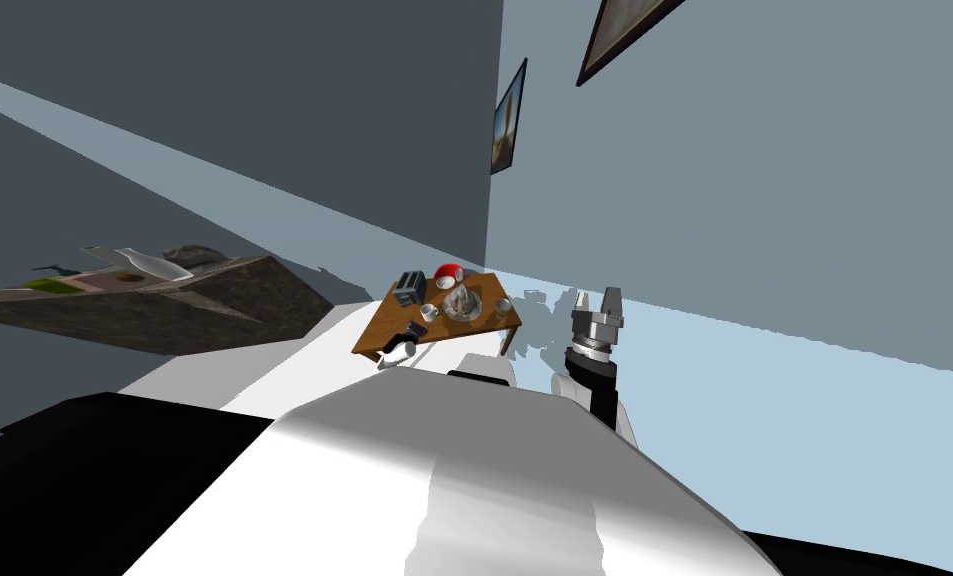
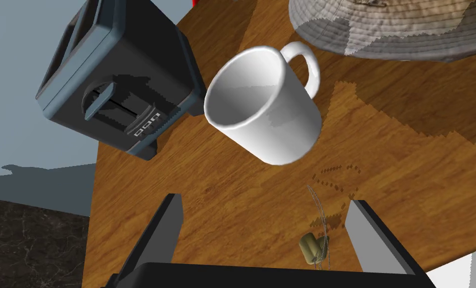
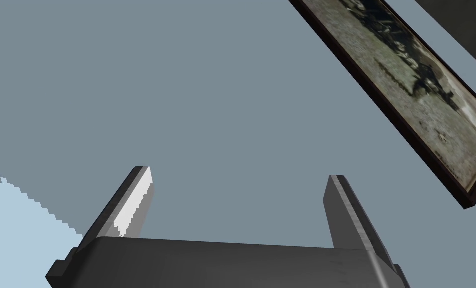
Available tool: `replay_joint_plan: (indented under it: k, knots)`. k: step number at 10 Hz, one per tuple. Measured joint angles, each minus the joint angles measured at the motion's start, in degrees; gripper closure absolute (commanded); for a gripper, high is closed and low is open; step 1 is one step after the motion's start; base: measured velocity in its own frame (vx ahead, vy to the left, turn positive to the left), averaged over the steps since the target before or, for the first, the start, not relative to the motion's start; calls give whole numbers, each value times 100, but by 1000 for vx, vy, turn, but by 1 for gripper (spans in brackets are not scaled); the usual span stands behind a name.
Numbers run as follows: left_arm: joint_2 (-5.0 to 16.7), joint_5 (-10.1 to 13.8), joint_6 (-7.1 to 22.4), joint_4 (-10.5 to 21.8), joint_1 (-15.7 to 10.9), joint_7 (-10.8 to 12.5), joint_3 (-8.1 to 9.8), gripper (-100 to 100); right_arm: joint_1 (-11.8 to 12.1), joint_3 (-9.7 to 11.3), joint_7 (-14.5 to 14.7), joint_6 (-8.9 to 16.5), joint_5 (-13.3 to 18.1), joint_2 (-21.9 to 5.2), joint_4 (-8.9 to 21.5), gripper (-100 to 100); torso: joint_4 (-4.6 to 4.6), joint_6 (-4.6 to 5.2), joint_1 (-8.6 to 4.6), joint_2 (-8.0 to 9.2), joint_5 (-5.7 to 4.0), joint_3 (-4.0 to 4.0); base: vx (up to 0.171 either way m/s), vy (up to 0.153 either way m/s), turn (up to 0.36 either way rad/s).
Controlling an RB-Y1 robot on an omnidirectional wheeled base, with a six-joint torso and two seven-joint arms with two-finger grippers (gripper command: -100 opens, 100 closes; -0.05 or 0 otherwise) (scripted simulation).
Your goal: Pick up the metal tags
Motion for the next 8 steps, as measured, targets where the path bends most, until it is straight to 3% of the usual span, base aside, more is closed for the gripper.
replay_joint_plan:
  k: [2,5,8]
  knots:
    - [-151,36,114,235,-30,138,148,-100,0,0,0,0,0,0,0,0,0,0,3,0,0,0,58,6,19]
    - [-192,160,76,662,-108,269,192,-100,-1,0,0,0,0,0,0,0,2,0,8,13,1,7,37,21,31]
    - [-392,147,223,841,-75,382,362,-100,-1,0,0,0,0,0,0,0,4,0,13,18,3,10,22,28,11]
